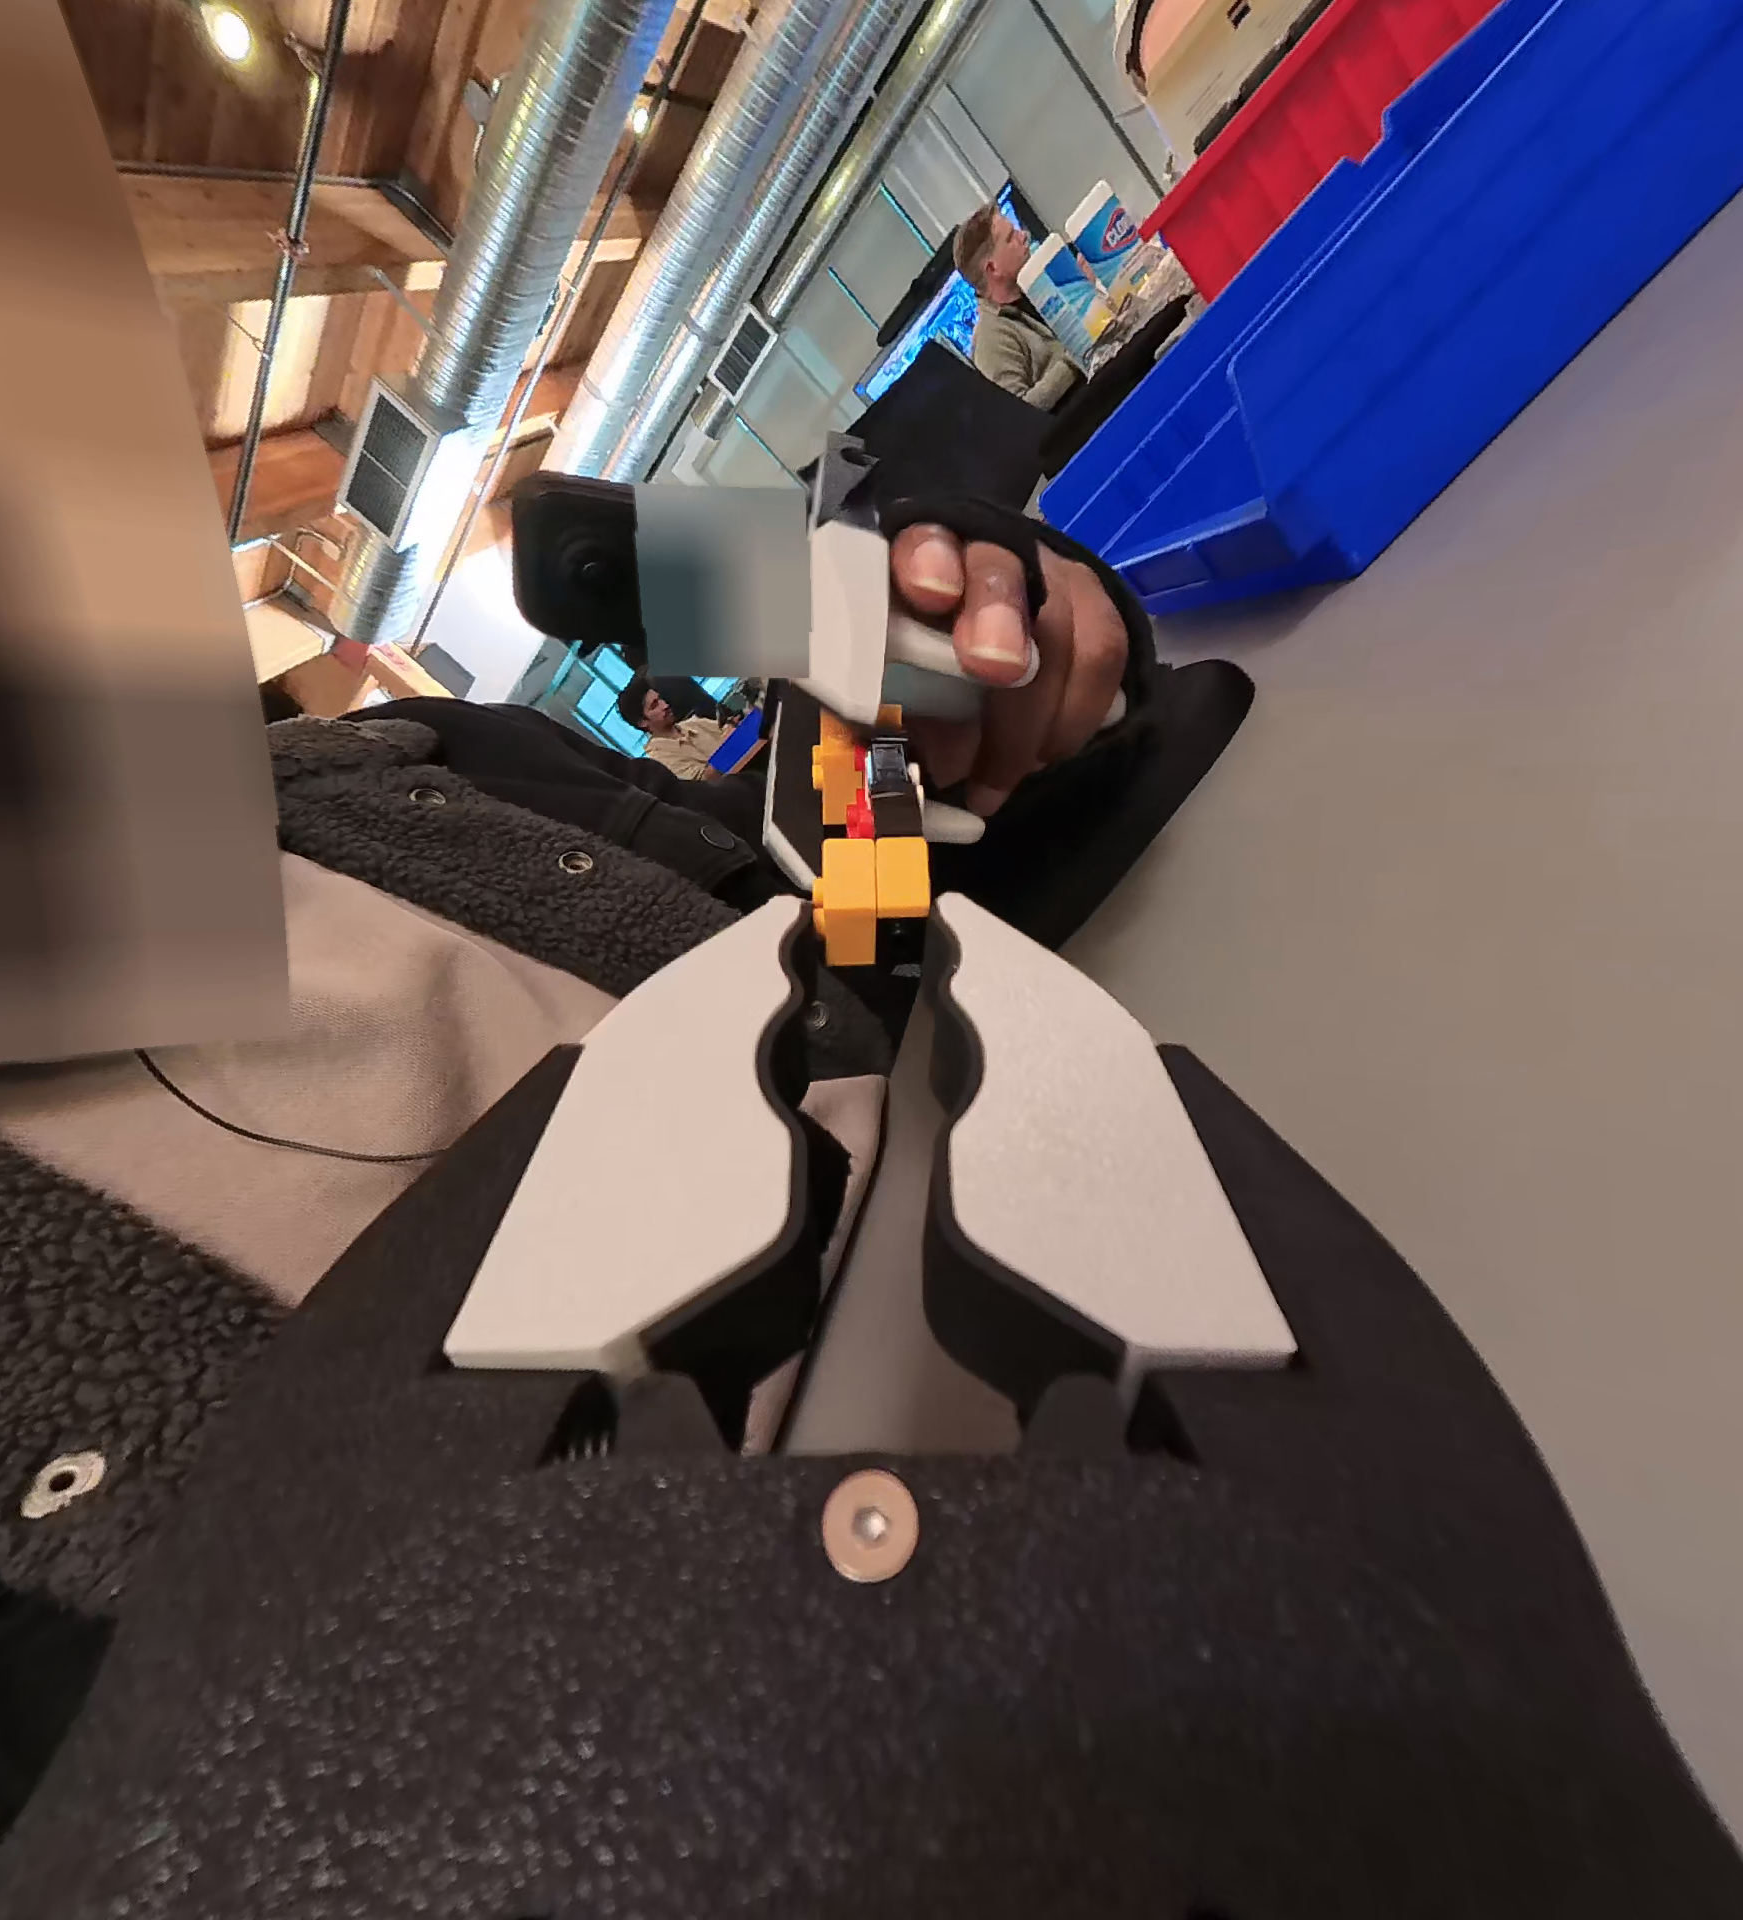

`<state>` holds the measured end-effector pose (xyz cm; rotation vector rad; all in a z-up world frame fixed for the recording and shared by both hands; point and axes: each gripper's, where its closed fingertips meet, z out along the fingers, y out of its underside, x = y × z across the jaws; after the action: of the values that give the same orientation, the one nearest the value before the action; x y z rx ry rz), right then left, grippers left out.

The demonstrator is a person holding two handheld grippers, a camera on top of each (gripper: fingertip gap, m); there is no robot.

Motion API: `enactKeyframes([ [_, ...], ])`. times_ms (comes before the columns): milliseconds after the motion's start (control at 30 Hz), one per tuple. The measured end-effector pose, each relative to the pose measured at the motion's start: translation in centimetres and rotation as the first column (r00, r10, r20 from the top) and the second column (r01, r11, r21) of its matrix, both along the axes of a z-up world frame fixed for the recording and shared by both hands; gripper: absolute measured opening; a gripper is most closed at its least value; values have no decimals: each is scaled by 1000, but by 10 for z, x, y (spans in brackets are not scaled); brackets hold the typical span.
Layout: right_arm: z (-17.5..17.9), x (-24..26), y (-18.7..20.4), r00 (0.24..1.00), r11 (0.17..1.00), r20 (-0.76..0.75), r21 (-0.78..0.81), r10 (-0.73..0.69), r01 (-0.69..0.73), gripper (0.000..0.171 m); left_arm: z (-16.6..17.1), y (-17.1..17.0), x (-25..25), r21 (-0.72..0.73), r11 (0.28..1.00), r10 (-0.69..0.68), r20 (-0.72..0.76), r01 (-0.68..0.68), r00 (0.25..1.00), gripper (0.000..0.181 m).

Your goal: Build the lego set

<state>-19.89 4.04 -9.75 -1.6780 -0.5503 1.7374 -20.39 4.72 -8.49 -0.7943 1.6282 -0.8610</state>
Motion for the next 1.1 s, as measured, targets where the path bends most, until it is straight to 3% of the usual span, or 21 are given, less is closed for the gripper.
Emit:
enactKeyframes([
  [100,2,7,8,997,996,24,54,-78,77,19,-1,14,0,-86,996,30,-7,-30,1000,54],
  [167,-5,18,24,969,972,123,127,-213,197,19,-3,30,-2,-202,977,62,-14,-64,998,51],
  [267,-37,49,56,780,879,422,331,-463,342,19,-12,57,-5,-347,927,132,-58,-144,990,41],
  [400,-63,83,70,517,817,641,517,-568,256,19,-14,75,-8,-456,867,188,-75,-201,979,30],
  [667,-76,145,83,334,782,709,527,-621,333,19,-17,87,-13,-486,839,236,-80,-245,968,15],
  [767,-75,175,92,352,764,689,488,-634,423,19,-19,88,-13,-492,834,237,-88,-250,967,12],
  [867,-78,200,100,417,781,675,417,-609,464,19,-23,87,-12,-487,836,232,-105,-253,967,11],
  [967,-92,207,98,467,844,713,360,-523,396,19,-27,86,-11,-474,841,233,-117,-260,965,9],
  [1100,-102,203,93,413,891,790,382,-453,248,19,-32,85,-9,-474,840,225,-138,-264,965,8],
])
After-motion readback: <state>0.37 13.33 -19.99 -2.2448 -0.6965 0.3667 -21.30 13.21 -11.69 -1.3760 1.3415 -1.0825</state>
